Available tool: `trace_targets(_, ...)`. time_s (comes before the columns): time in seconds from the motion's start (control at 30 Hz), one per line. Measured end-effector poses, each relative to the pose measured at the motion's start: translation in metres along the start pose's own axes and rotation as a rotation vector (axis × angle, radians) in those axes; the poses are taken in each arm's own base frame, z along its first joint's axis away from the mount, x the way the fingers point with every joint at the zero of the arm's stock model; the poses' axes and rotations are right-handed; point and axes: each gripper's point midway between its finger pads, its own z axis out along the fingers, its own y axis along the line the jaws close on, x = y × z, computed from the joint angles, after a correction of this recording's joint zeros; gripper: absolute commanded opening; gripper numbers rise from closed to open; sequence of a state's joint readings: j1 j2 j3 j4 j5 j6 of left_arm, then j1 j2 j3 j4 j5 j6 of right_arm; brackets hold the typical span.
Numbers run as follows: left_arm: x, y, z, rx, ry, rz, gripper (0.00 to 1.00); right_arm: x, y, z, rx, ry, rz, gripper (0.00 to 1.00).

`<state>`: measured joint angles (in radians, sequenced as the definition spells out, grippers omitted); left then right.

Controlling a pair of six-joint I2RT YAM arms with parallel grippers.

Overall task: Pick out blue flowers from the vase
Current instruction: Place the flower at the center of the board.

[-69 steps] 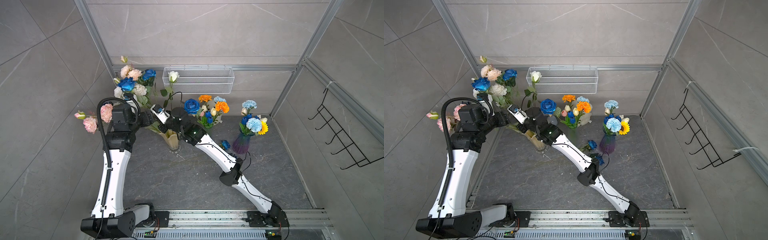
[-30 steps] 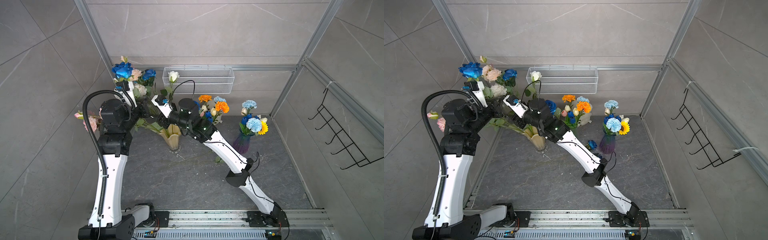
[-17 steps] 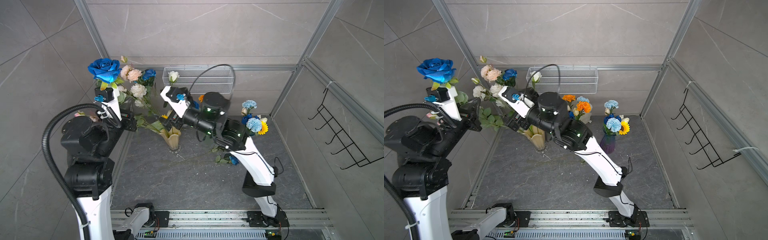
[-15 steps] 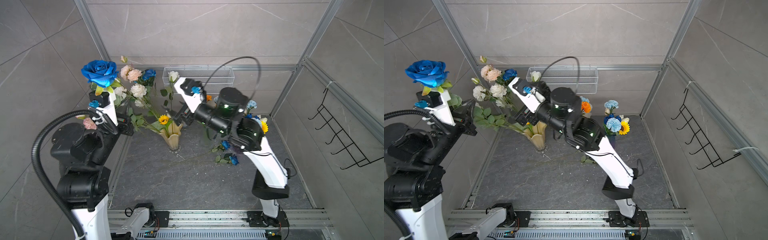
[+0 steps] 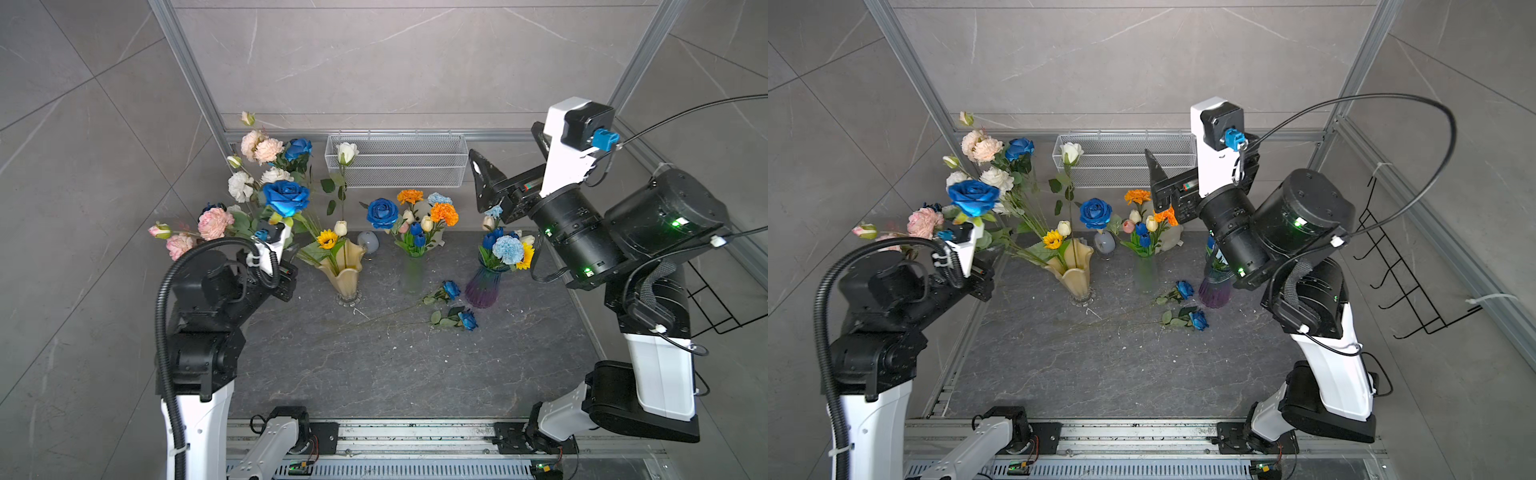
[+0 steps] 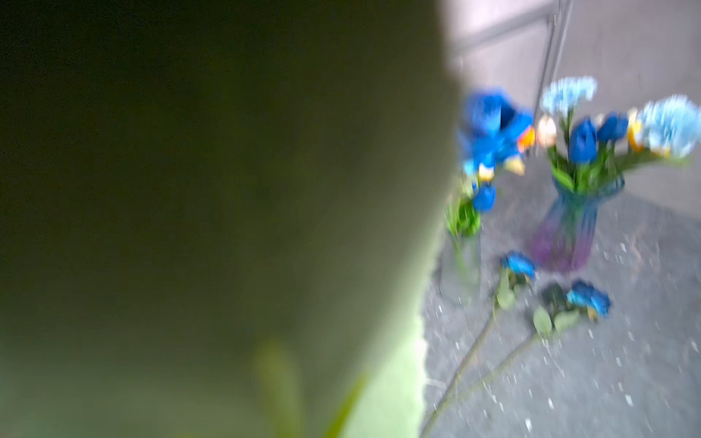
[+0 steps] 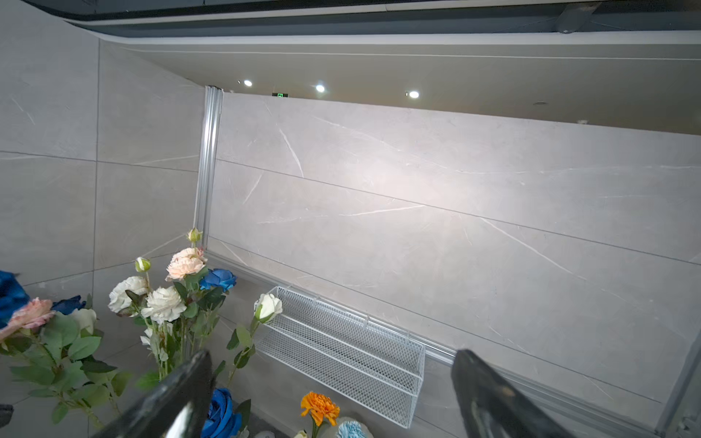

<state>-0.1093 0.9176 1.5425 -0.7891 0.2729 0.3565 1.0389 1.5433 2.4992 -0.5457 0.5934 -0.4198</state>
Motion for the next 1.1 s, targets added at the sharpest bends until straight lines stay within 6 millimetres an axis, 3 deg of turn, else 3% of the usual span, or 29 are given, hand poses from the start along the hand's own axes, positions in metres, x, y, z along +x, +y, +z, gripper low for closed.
trace_targets(0.1,0.013,-0.029,0.015,0.086,0.05,0.064,0.0,0.02,0.009,0.01,0.004,0.062,-0.04,1.0)
trace_targets(0.2,0.008,-0.065,0.022,0.169,0.046,0.172,0.0,0.037,0.013,0.018,0.01,0.113,-0.07,1.0)
trace_targets(0.37,0.01,-0.153,0.038,0.326,0.044,0.429,0.0,0.056,0.006,0.02,0.034,0.171,-0.079,1.0)
trace_targets(0.47,0.032,-0.188,0.062,0.361,0.109,0.523,0.0,0.061,0.001,0.016,0.042,0.19,-0.079,1.0)
trace_targets(0.53,0.064,-0.207,0.091,0.361,0.201,0.585,0.0,0.061,-0.003,0.012,0.046,0.197,-0.077,1.0)
trace_targets(0.73,0.162,-0.239,0.144,0.381,0.423,0.781,0.0,0.06,-0.011,0.005,0.05,0.204,-0.074,1.0)
trace_targets(0.83,0.19,-0.25,0.165,0.39,0.472,0.838,0.0,0.063,-0.01,0.005,0.043,0.216,-0.073,1.0)
trace_targets(1.1,0.237,-0.257,0.212,0.373,0.547,0.833,0.0,0.075,0.006,0.014,-0.01,0.243,-0.076,1.0)
